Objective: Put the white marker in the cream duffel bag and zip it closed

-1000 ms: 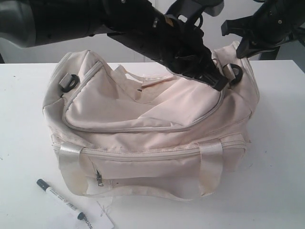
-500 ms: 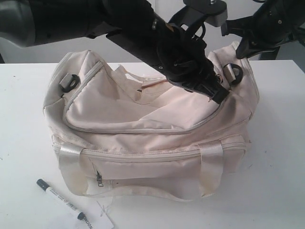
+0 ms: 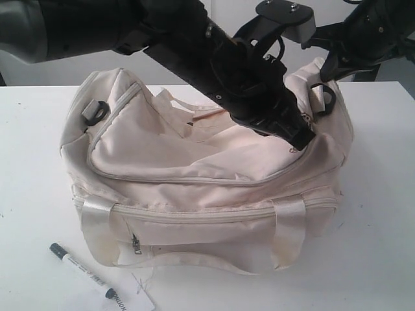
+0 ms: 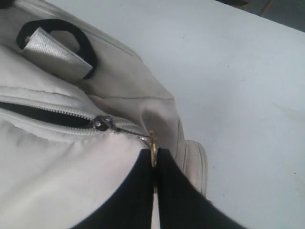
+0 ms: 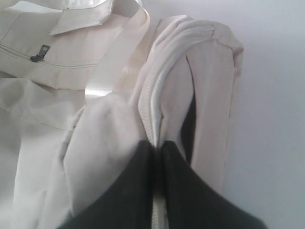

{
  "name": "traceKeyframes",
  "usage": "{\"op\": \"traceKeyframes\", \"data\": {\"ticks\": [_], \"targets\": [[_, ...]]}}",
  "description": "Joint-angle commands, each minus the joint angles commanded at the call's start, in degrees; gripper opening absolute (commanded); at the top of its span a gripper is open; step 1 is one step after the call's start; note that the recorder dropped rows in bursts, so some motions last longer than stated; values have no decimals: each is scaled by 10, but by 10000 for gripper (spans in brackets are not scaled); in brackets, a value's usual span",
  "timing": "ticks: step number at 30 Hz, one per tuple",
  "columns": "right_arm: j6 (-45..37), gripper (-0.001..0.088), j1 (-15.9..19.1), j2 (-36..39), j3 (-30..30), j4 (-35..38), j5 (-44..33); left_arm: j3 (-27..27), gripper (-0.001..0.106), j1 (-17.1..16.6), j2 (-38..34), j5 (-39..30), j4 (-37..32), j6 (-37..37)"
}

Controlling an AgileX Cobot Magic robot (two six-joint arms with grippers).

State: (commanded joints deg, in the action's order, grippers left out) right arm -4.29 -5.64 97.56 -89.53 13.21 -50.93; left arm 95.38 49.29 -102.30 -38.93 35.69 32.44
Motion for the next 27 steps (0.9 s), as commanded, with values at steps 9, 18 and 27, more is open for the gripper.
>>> {"op": "traceKeyframes", "data": {"ticks": [9,18,27], "targets": [[3,0,0,0,0,13,-2,0,0,0,0,5,-2,42],[3,0,0,0,0,36,-34,0,0,0,0,94,-122,113],[3,0,0,0,0,33,-43,0,0,0,3,128,-228,113]]}}
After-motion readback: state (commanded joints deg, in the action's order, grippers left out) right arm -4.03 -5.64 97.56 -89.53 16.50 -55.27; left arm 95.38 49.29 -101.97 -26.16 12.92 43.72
